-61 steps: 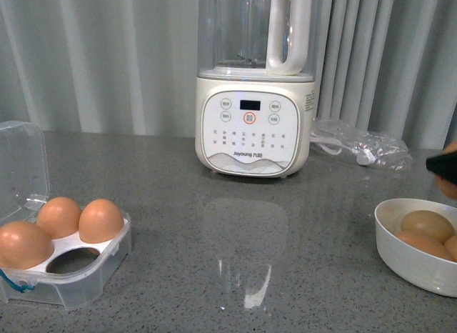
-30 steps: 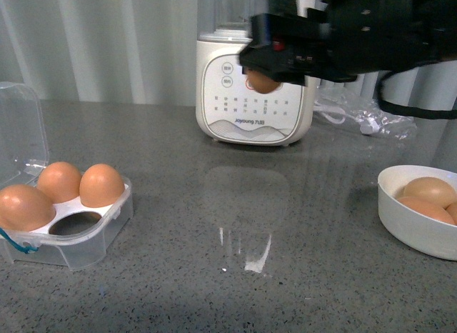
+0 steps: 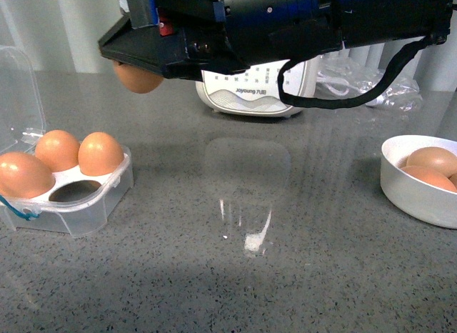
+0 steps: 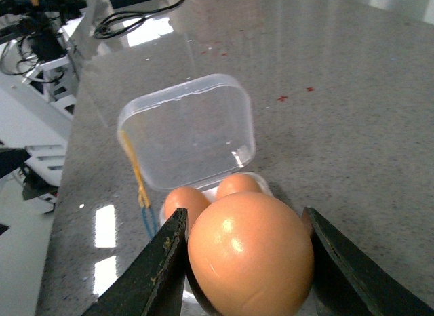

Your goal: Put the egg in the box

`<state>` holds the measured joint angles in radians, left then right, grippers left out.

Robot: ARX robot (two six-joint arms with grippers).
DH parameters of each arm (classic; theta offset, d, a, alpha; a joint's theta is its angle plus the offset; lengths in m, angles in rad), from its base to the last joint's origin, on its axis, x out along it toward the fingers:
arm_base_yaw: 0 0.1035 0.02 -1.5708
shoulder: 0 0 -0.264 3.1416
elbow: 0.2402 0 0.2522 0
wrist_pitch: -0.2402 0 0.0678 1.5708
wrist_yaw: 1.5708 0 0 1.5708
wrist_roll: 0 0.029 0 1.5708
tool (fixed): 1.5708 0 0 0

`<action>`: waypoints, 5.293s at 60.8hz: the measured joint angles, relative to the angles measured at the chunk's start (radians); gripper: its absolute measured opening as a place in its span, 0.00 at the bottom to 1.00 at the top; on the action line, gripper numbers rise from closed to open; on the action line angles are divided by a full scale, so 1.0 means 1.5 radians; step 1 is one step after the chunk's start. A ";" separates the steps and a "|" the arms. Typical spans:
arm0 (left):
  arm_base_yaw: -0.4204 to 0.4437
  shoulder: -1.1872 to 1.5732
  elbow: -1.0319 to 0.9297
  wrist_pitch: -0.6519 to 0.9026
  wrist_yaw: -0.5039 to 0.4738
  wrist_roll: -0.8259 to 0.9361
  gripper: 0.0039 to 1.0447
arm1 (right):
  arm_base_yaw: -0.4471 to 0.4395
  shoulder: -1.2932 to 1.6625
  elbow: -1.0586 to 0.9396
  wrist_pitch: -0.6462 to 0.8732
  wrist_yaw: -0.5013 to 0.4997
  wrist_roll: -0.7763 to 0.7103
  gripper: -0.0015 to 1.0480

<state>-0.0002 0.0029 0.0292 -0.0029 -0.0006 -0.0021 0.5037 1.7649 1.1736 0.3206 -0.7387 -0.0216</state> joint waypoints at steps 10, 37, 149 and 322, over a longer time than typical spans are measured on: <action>0.000 0.000 0.000 0.000 0.000 0.000 0.94 | 0.021 -0.007 -0.024 -0.007 -0.017 -0.025 0.41; 0.000 0.000 0.000 0.000 0.000 0.000 0.94 | 0.063 0.002 -0.026 -0.012 -0.005 -0.051 0.41; 0.000 0.000 0.000 0.000 0.000 0.000 0.94 | 0.091 0.102 0.068 -0.082 0.026 -0.072 0.58; 0.000 -0.001 0.000 0.000 0.000 0.000 0.94 | -0.338 -0.870 -0.730 0.036 0.492 0.007 0.03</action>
<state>-0.0002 0.0013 0.0292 -0.0029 -0.0010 -0.0021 -0.0036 0.4606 0.0788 0.3740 -0.0013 -0.0105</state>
